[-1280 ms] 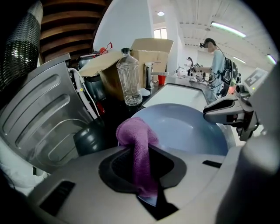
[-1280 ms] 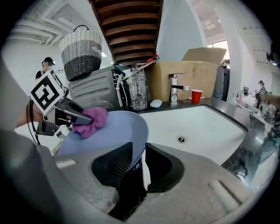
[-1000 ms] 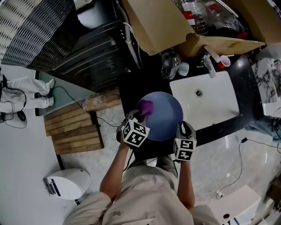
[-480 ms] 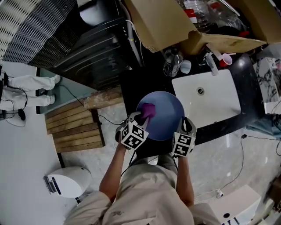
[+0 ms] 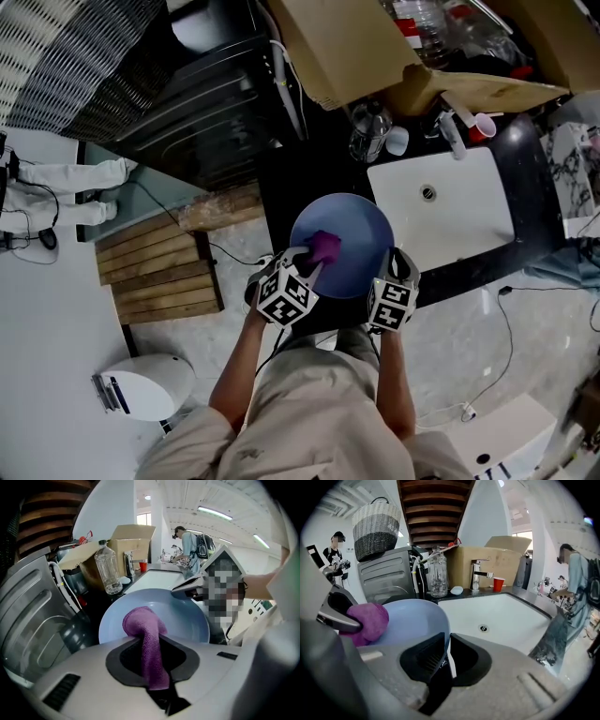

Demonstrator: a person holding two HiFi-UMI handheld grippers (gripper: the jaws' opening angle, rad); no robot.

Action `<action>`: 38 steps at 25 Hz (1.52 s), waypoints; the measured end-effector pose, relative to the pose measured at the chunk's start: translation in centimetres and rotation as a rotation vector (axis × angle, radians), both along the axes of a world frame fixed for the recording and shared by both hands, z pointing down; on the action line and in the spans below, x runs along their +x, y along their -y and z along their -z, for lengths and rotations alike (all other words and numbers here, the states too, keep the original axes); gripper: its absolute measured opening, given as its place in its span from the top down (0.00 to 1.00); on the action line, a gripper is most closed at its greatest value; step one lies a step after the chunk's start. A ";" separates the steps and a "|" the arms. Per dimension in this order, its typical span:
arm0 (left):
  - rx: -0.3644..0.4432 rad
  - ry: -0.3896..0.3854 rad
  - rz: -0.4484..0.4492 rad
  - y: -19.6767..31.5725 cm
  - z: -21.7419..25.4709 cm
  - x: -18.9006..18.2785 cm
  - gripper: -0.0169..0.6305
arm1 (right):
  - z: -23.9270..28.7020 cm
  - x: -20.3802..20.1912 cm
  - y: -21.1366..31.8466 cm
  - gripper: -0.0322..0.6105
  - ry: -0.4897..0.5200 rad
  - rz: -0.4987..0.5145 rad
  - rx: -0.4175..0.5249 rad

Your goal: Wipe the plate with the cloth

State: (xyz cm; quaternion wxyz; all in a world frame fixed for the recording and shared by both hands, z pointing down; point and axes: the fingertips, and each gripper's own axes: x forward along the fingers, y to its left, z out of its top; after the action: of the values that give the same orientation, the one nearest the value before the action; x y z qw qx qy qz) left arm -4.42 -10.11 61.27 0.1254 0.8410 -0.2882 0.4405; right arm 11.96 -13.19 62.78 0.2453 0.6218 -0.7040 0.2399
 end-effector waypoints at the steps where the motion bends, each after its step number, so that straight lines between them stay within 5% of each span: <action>1: -0.006 -0.004 -0.009 -0.2 0.1 0.1 0.88 | 0.0 0.0 0.0 0.88 0.005 0.000 -0.001; 11: -0.050 -0.027 -0.089 -2.1 0.0 1.2 0.88 | 1.7 -0.3 -0.6 0.85 0.069 0.036 0.057; 38: -0.171 -0.030 -0.273 -5.0 -1.3 8.0 0.88 | 0.9 1.0 -2.2 0.85 0.139 0.074 0.008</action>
State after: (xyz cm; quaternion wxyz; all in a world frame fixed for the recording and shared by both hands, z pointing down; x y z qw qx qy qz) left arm 3.59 -5.12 62.52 0.1397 0.8651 -0.1308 0.4637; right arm 12.97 -10.98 61.86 0.2019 0.5782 -0.7427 0.2707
